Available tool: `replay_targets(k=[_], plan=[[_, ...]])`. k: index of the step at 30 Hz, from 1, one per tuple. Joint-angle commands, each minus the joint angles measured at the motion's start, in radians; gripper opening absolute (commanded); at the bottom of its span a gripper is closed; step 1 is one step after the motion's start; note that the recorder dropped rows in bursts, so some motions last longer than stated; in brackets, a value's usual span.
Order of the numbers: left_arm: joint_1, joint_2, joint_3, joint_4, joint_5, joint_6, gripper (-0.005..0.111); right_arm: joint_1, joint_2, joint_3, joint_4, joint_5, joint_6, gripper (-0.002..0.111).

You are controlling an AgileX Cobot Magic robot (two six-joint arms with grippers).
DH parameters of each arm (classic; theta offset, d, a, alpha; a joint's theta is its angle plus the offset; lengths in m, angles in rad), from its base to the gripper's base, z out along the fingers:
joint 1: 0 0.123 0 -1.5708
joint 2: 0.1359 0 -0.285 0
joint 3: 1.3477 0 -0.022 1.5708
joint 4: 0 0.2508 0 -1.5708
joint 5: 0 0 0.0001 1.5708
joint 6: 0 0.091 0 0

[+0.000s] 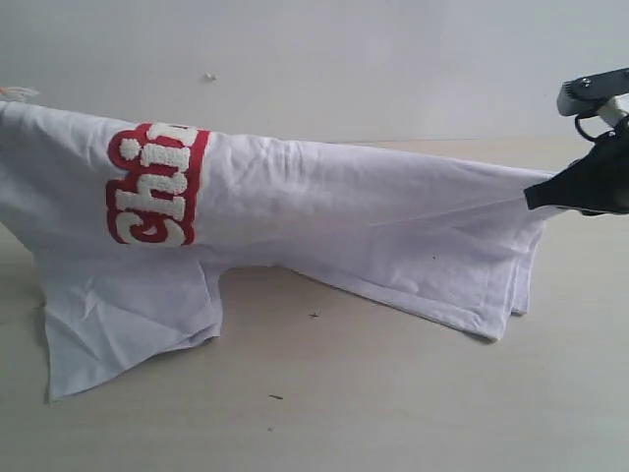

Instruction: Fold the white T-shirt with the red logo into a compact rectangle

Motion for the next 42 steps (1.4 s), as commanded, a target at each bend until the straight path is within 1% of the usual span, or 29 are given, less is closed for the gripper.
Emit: replay_targets(k=[1,5,9,11,16,18,21,23,24,25,26,28,30,31,35,36,39,42], plan=[[0.003,0.191,-0.022,0.007,-0.199,0.024,0.000,-0.006,0.154,-0.118,-0.009,-0.003,-0.042,0.000],[0.003,0.344,-0.085,0.007,-0.236,0.026,0.000,-0.006,0.274,-0.240,-0.009,0.038,-0.048,0.000],[0.003,0.440,-0.130,0.007,-0.326,0.026,0.001,-0.006,0.339,-0.339,-0.013,0.003,-0.090,0.000],[0.003,0.469,-0.143,0.007,-0.415,0.026,0.006,-0.006,0.355,-0.366,-0.013,-0.059,-0.130,0.000],[0.003,0.536,-0.174,0.007,-0.639,0.026,0.028,-0.006,0.380,-0.380,-0.011,-0.271,-0.145,0.000],[0.003,0.570,-0.204,0.007,-0.678,0.026,0.035,-0.006,0.401,-0.380,-0.011,-0.327,-0.145,0.000],[0.003,0.619,-0.252,0.007,-0.677,0.024,0.045,-0.006,0.434,-0.397,-0.011,-0.340,-0.145,0.000],[0.003,0.642,-0.272,0.007,-0.651,0.014,0.051,-0.006,0.452,-0.416,-0.011,-0.311,-0.145,0.000],[0.003,0.653,-0.291,0.007,-0.616,-0.004,0.055,-0.006,0.459,-0.437,-0.011,-0.291,-0.145,0.002],[0.003,0.659,-0.306,0.007,-0.572,-0.031,0.057,-0.006,0.466,-0.453,0.000,-0.265,-0.141,0.004],[0.003,0.662,-0.331,0.007,-0.495,-0.073,0.058,-0.006,0.471,-0.471,0.025,-0.242,-0.141,0.006],[0.006,0.675,-0.394,0.007,-0.361,-0.132,0.057,-0.006,0.482,-0.523,0.066,-0.159,-0.136,0.013],[0.010,0.683,-0.450,0.009,-0.238,-0.145,0.057,-0.006,0.494,-0.581,0.095,-0.063,-0.122,0.020],[0.010,0.683,-0.466,0.009,-0.204,-0.143,0.057,-0.008,0.499,-0.610,0.097,-0.021,-0.117,0.024],[0.010,0.680,-0.530,0.009,-0.049,-0.143,0.057,-0.014,0.521,-0.717,0.102,0.161,-0.046,0.046],[0.010,0.680,-0.545,0.009,-0.010,-0.140,0.057,-0.019,0.527,-0.742,0.102,0.201,-0.028,0.050],[0.010,0.680,-0.571,0.009,0.071,-0.102,0.057,-0.035,0.529,-0.809,0.102,0.303,0.032,0.052],[0.010,0.680,-0.573,0.009,0.101,-0.077,0.057,-0.061,0.529,-0.876,0.102,0.388,0.124,0.052]])
